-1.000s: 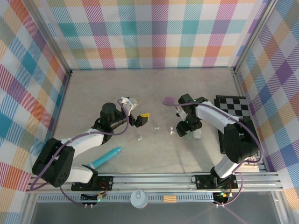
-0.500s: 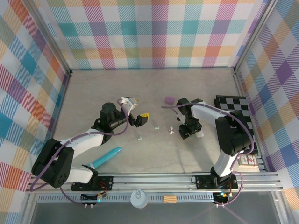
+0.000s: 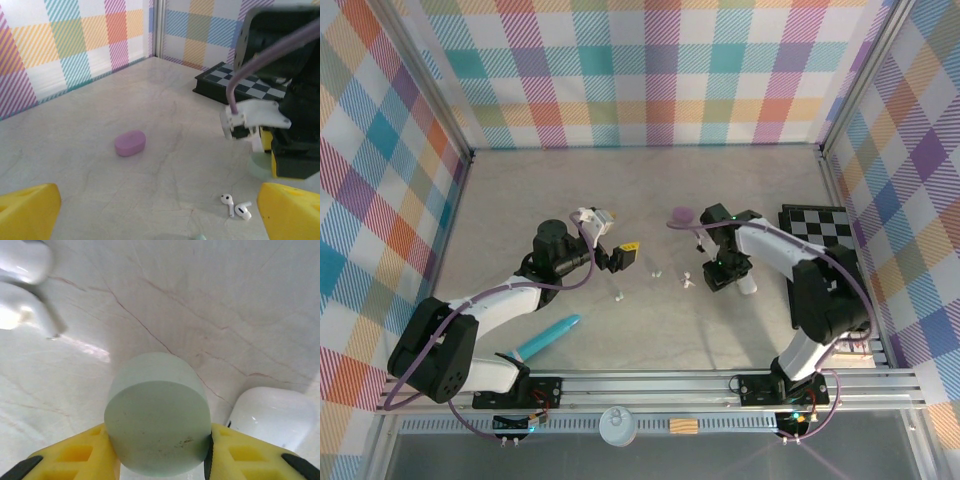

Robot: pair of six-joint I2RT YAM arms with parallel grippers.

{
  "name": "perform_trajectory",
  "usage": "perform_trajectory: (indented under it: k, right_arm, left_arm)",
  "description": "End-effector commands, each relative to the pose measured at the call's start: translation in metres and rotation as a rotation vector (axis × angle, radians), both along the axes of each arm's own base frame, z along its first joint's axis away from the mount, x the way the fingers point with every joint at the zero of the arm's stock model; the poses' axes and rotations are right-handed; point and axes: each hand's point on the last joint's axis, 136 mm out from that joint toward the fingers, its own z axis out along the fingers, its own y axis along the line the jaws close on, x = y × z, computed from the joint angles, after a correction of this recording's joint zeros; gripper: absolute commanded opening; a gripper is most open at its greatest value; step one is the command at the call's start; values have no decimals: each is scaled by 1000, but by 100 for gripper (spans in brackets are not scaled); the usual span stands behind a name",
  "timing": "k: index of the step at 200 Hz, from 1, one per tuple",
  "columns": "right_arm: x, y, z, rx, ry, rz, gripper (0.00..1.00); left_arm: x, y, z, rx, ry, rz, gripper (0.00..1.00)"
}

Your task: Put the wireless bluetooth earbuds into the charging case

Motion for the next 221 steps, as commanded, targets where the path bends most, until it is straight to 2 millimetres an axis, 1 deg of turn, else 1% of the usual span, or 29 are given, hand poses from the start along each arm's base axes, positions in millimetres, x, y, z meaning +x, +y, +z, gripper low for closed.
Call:
perform_trajectory:
  k: [1,18,30,43,61,72,87,101,108,121,128,147,156,168,177,185,221]
  right_arm:
    - [5,26,34,125,-118,93,41]
    - [9,40,56,190,-204,141,40]
    - [10,49,72,233,-250,162,39]
    - [11,59,89,280,-302,198,37]
    - [9,72,107,348,-355,249,36]
    - [7,79,114,378,-373,284,37]
    - [8,86,121,388,-407,320,37]
    - [6,93,126,404,-419,359,37]
    - [5,97,128,418,-424,377,38]
    - [2,106,134,469,-423,401,38]
    - [-1,111,137,501,-423,415,38]
    - [-7,124,150,591,-423,449,38]
    - [-9,130,154,626,-420,465,38]
    - [-14,135,159,663,-406,487,38]
    - [-19,139,161,688,-384,509,38]
    - [-23,141,162,707,-367,526,38]
    - [-43,143,166,760,-291,586,38]
  left_arm:
    - [-11,-4,7,-7,6,-69,100]
    - [-12,-8,8,-20,44,-89,100]
    - [-12,-9,11,-58,81,-76,100]
    - [-10,-6,16,-111,144,-12,100]
    - [-6,0,20,-195,287,99,100]
    - [-6,2,24,-267,401,155,100]
    - [-9,4,20,-331,571,215,100]
    - [-17,3,17,-344,671,252,100]
    - [-21,3,18,-346,690,258,100]
    - [-36,-7,26,-320,649,187,99]
    - [-42,-9,29,-298,620,171,99]
    - [-40,-5,26,-282,652,219,96]
    - [-41,-9,28,-289,671,199,95]
    - [-50,-22,33,-275,655,120,96]
    - [-59,-32,37,-233,579,44,96]
    - [-70,-40,39,-192,511,-46,96]
    - [-101,-54,42,-20,138,-334,95]
